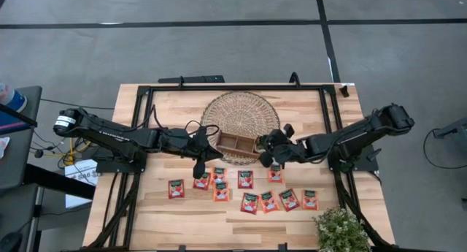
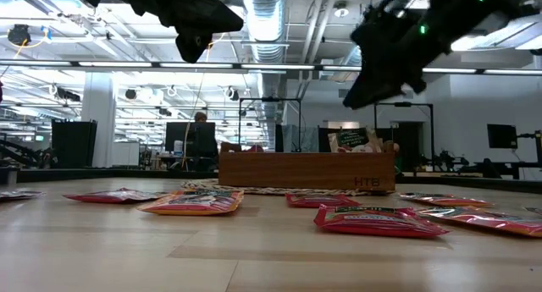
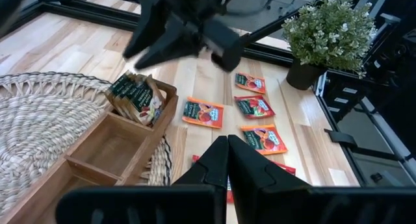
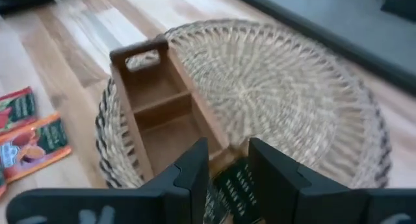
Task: Pick & Place Tea
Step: Put the orange tea bag into the middle section of the wooden organizer
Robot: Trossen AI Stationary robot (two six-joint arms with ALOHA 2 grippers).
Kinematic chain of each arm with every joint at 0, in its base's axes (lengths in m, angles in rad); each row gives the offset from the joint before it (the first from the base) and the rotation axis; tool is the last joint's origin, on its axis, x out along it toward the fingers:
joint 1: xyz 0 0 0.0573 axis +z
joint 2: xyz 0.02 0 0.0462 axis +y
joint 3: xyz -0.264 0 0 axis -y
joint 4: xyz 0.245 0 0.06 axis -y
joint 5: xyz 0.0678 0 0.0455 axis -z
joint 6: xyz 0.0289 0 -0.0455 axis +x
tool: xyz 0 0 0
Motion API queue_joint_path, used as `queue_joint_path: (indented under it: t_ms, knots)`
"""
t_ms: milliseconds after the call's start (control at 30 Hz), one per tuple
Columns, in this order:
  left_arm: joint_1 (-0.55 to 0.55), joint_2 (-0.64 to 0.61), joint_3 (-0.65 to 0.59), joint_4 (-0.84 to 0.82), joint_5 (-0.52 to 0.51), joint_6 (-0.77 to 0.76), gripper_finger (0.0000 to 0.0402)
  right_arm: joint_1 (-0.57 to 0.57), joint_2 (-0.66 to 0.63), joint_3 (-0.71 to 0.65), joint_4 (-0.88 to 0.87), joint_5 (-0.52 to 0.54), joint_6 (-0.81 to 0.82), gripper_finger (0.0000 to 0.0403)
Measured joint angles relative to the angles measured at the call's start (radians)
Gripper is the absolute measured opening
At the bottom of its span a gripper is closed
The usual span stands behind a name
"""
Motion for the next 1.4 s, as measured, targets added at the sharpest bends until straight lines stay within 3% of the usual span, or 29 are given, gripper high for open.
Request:
queue_joint_path:
  t_ms: [167, 333, 533, 633, 800, 1000, 1133, 1400]
  knots:
    - [0.0, 0.0, 0.0, -0.014, 0.0, -0.061, 0.0, 0.036, -0.094, 0.098, -0.143, 0.0, -0.07, 0.0101]
    - [0.0, 0.0, 0.0, -0.027, 0.0, -0.149, 0.0, 0.127, -0.276, 0.129, -0.322, -0.031, -0.035, 0.0101]
    - [0.0, 0.0, 0.0, -0.028, 0.0, -0.165, 0.0, 0.304, -0.497, 0.084, -0.491, -0.075, 0.185, 0.0101]
    - [0.0, 0.0, 0.0, -0.028, 0.0, -0.215, 0.0, 0.419, -0.562, 0.025, -0.485, -0.035, 0.277, 0.0101]
    - [0.0, 0.0, 0.0, -0.027, 0.0, -0.3, 0.0, 0.603, -0.608, -0.111, -0.469, 0.077, 0.495, 0.0101]
    - [0.0, 0.0, 0.0, -0.027, 0.0, -0.386, 0.0, 0.786, -0.601, -0.248, -0.399, 0.097, 0.747, 0.0101]
    - [0.0, 0.0, 0.0, -0.027, 0.0, -0.385, 0.0, 0.841, -0.583, -0.263, -0.399, -0.013, 0.823, 0.0101]
    - [0.0, 0.001, 0.0, -0.035, 0.0, -0.384, 0.0, 0.76, -0.532, -0.263, -0.446, -0.421, 0.826, 0.0101]
